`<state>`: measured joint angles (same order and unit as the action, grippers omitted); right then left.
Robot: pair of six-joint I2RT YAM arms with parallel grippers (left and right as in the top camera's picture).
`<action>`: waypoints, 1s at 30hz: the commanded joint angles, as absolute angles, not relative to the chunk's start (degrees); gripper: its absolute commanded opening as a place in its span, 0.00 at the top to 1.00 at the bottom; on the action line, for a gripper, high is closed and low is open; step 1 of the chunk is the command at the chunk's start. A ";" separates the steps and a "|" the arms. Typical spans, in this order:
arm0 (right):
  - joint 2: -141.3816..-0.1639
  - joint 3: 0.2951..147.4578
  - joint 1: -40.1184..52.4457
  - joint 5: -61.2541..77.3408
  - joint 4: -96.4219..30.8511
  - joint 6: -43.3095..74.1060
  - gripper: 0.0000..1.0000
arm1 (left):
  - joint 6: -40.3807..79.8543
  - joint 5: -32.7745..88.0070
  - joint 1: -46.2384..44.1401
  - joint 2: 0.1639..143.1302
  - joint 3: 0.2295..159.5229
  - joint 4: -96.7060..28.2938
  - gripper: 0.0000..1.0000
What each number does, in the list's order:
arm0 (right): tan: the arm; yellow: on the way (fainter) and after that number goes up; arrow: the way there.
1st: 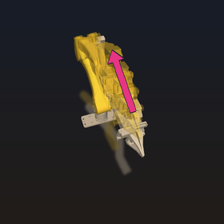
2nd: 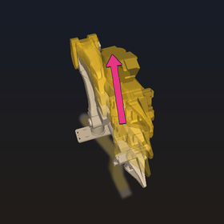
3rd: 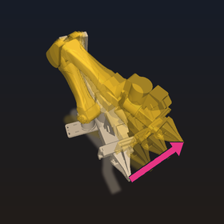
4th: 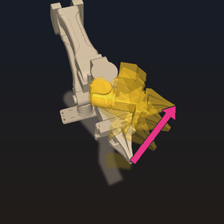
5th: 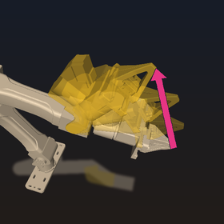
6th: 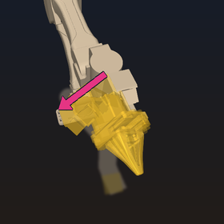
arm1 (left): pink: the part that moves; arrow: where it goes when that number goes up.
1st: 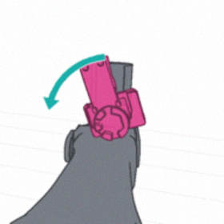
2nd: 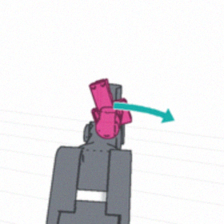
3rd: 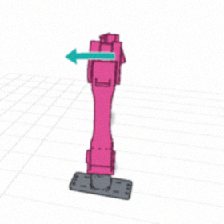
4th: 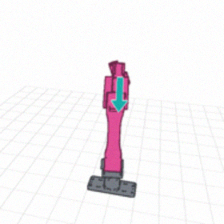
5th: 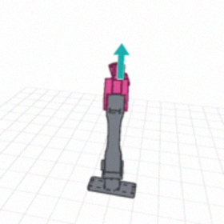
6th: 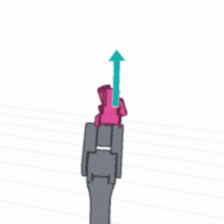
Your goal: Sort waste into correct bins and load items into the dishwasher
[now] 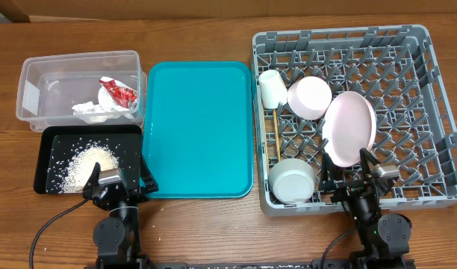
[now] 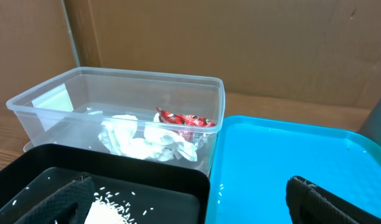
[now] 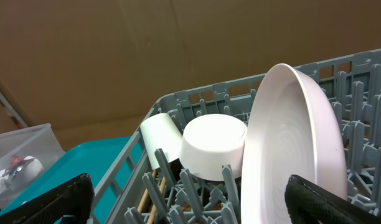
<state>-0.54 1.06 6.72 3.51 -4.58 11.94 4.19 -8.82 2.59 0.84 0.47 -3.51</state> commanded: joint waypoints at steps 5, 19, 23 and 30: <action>-0.16 0.45 5.69 -0.73 -4.82 11.62 0.00 | 4.73 -9.19 2.17 0.25 0.27 -3.44 0.00; -0.16 0.45 4.36 6.09 -4.27 -1.13 0.00 | 4.75 -9.19 2.17 0.25 0.27 -3.44 0.00; -0.16 0.45 4.36 6.09 -4.27 -1.13 0.00 | 4.73 -9.19 2.17 0.25 0.27 -3.42 0.00; -0.16 0.45 4.36 6.09 -4.27 -1.13 0.00 | 4.73 -9.19 2.17 0.25 0.27 -3.44 0.00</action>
<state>-0.54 1.06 4.86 5.98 -4.49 -0.51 4.19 -8.82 2.59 0.86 0.47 -3.51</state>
